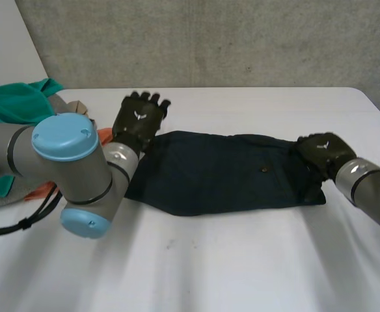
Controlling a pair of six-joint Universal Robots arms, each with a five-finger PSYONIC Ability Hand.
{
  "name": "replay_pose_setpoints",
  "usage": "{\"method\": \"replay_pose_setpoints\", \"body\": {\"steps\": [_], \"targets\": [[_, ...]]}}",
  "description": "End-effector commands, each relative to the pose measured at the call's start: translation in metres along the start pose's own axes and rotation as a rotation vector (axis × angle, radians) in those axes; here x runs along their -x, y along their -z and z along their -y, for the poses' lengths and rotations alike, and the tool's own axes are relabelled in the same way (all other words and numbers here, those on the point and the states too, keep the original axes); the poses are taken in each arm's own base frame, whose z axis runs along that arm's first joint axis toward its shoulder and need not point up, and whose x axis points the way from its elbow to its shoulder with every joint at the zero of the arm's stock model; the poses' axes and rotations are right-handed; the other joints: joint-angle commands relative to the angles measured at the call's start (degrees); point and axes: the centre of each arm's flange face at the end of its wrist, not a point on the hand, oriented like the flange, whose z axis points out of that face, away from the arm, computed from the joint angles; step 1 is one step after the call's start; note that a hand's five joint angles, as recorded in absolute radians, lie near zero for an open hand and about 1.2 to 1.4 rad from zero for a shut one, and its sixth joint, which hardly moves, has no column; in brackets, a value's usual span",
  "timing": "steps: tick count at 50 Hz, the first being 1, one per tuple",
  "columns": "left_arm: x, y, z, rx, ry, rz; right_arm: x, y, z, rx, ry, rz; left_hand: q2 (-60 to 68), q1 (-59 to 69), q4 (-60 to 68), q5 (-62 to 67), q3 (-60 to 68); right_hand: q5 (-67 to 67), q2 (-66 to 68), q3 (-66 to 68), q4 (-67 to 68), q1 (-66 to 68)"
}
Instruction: Fold the laundry.
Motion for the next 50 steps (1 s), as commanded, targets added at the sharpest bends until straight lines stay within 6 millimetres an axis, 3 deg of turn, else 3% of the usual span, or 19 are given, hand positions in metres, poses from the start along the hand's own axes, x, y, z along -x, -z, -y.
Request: {"method": "replay_pose_setpoints", "body": {"steps": [1, 5, 7, 8, 13, 17, 21, 28, 31, 32, 35, 36, 39, 40, 43, 44, 48, 50], "targets": [[-0.004, 0.009, -0.01, 0.079, 0.06, -0.03, 0.008, -0.026, -0.034, -0.006, 0.001, 0.014, -1.8, -1.3, -1.8, -2.6, -2.3, 8.0, 8.3, 7.7, 8.0, 9.1], [-0.006, 0.01, -0.009, 0.075, 0.059, -0.035, 0.01, -0.035, -0.043, 0.001, 0.013, 0.016, -1.8, -1.3, -1.8, -2.6, -2.3, 19.9, 20.2, 19.6, 19.9, 21.1], [-0.007, 0.011, -0.006, 0.069, 0.06, -0.039, 0.01, -0.039, -0.046, 0.007, 0.021, 0.009, -1.8, -1.3, -1.8, -2.6, -2.3, 52.1, 52.4, 51.8, 52.1, 53.2], [-0.008, 0.011, -0.004, 0.065, 0.06, -0.041, 0.008, -0.039, -0.046, 0.005, 0.022, 0.003, -1.8, -1.3, -1.8, -2.6, -2.3, 61.2, 61.5, 60.8, 61.2, 62.3], [-0.01, 0.016, 0.006, 0.043, 0.06, -0.048, -0.01, -0.035, -0.047, 0.014, 0.003, -0.055, -1.8, -1.3, -1.8, -2.6, -2.3, 61.3, 61.6, 60.9, 61.3, 62.4], [-0.007, 0.023, 0.017, 0.021, 0.06, -0.043, -0.044, -0.016, -0.028, -0.016, 0.032, -0.151, -1.8, -1.3, -1.8, -2.6, -2.3, 61.3, 61.6, 60.9, 61.3, 62.4], [-0.002, 0.029, 0.025, 0.007, 0.061, -0.035, -0.071, -0.003, -0.024, -0.01, 0.108, -0.228, -1.8, -1.3, -1.8, -2.6, -2.3, 61.3, 61.6, 60.9, 61.3, 62.4], [0.004, 0.037, 0.03, 0.005, 0.063, -0.025, -0.081, -0.001, -0.016, -0.004, 0.329, -0.256, -1.8, -1.3, -1.8, -2.6, -2.3, 61.3, 61.6, 60.9, 61.3, 62.4], [0.006, 0.04, 0.029, 0.009, 0.063, -0.019, -0.055, -0.001, 0.005, -0.083, 0.404, -0.203, -1.8, -1.3, -1.8, -2.6, -2.3, 61.3, 61.6, 60.9, 61.3, 62.4], [0.008, 0.04, 0.029, 0.009, 0.063, -0.015, -0.033, -0.001, 0.023, -0.153, 0.434, -0.155, -1.8, -1.3, -1.8, -2.6, -2.3, 61.3, 61.6, 60.9, 61.3, 62.4], [0.013, 0.041, 0.028, 0.013, 0.065, -0.003, -0.003, 0.002, 0.045, -0.263, 0.473, -0.077, -1.8, -1.3, -1.8, -2.6, -2.3, 61.3, 61.6, 60.9, 61.3, 62.4], [0.016, 0.041, 0.028, 0.016, 0.066, 0.004, 0.019, 0.003, 0.054, -0.326, 0.494, -0.005, -1.8, -1.3, -1.8, -2.6, -2.3, 61.3, 61.6, 60.9, 61.3, 62.4], [0.021, 0.042, 0.027, 0.019, 0.066, 0.018, 0.05, 0.003, 0.057, -0.404, 0.53, 0.111, -1.8, -1.3, -1.8, -2.6, -2.3, 61.3, 61.6, 60.9, 61.3, 62.4], [0.024, 0.042, 0.028, 0.017, 0.066, 0.026, 0.072, 0.003, 0.055, -0.448, 0.548, 0.19, -1.8, -1.3, -1.8, -2.6, -2.3, 61.3, 61.6, 60.9, 61.3, 62.4], [0.029, 0.043, 0.029, 0.016, 0.067, 0.041, 0.107, 0.006, 0.053, -0.516, 0.578, 0.303, -1.8, -1.3, -1.8, -2.6, -2.3, 61.3, 61.6, 60.9, 61.3, 62.4], [0.033, 0.043, 0.029, 0.018, 0.067, 0.051, 0.129, 0.008, 0.051, -0.551, 0.602, 0.362, -1.8, -1.3, -1.8, -2.6, -2.3, 61.3, 61.6, 60.9, 61.3, 62.4], [0.041, 0.043, 0.029, 0.016, 0.067, 0.073, 0.168, 0.009, 0.041, -0.597, 0.648, 0.456, -1.8, -1.3, -1.8, -2.6, -2.3, 61.3, 61.6, 60.9, 61.3, 62.4], [0.044, 0.042, 0.03, 0.012, 0.071, 0.08, 0.172, 0.009, 0.043, -0.612, 0.656, 0.461, -1.8, -1.3, -1.8, -2.6, -2.3, 61.3, 61.6, 60.9, 61.3, 62.4]]}}
